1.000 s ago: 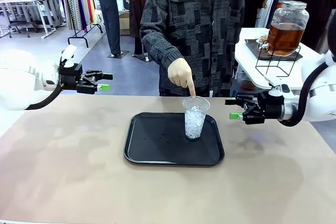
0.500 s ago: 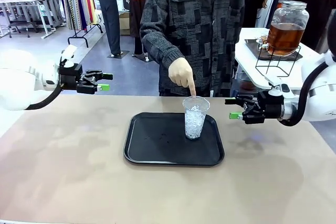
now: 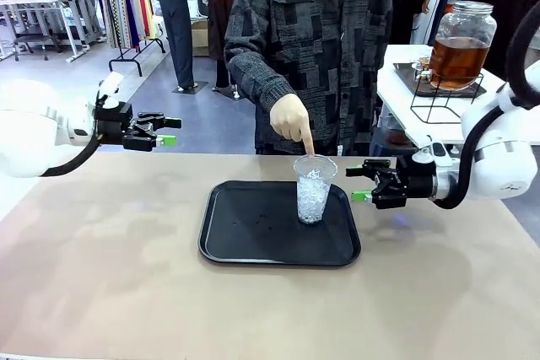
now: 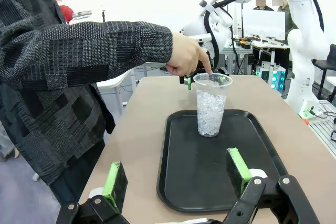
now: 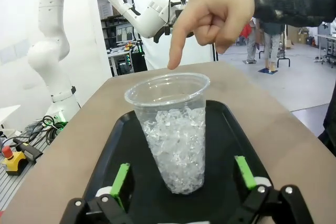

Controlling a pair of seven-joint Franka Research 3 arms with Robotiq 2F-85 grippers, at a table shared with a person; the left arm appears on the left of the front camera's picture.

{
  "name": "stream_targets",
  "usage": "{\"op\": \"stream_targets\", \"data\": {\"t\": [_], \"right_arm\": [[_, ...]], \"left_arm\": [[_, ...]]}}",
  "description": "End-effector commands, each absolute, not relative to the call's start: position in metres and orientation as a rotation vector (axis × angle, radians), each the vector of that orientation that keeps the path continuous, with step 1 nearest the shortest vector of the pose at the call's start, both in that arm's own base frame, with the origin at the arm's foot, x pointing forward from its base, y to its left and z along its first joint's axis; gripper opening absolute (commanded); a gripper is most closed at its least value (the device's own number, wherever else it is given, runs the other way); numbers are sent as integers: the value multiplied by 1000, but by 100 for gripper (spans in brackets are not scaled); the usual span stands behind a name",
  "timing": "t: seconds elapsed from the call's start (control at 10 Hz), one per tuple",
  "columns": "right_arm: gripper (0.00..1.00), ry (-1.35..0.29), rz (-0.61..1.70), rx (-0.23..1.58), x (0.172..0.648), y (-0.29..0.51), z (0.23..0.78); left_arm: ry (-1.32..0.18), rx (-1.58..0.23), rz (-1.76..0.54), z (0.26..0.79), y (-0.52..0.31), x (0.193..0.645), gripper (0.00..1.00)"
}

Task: Pour the drink into the iced cup.
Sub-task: Pick up the iced cup indicated by the human and present it to them.

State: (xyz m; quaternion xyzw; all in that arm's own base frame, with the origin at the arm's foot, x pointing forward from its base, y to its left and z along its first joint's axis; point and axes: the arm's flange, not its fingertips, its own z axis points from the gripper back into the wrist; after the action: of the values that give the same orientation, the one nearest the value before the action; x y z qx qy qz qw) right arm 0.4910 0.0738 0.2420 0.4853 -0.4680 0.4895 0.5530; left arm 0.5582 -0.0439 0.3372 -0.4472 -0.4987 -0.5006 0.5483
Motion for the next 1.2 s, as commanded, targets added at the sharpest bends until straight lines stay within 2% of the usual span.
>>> {"op": "stream_targets", "data": {"t": [0.0, 1.1], "right_arm": [[100, -1151, 1172, 1124, 493, 91, 235], [100, -1107, 1212, 1182, 494, 134, 226]], "left_arm": [[-1183, -1058, -1186, 338, -44, 558, 100], [-1183, -1058, -1186, 338, -44, 558, 100]]}}
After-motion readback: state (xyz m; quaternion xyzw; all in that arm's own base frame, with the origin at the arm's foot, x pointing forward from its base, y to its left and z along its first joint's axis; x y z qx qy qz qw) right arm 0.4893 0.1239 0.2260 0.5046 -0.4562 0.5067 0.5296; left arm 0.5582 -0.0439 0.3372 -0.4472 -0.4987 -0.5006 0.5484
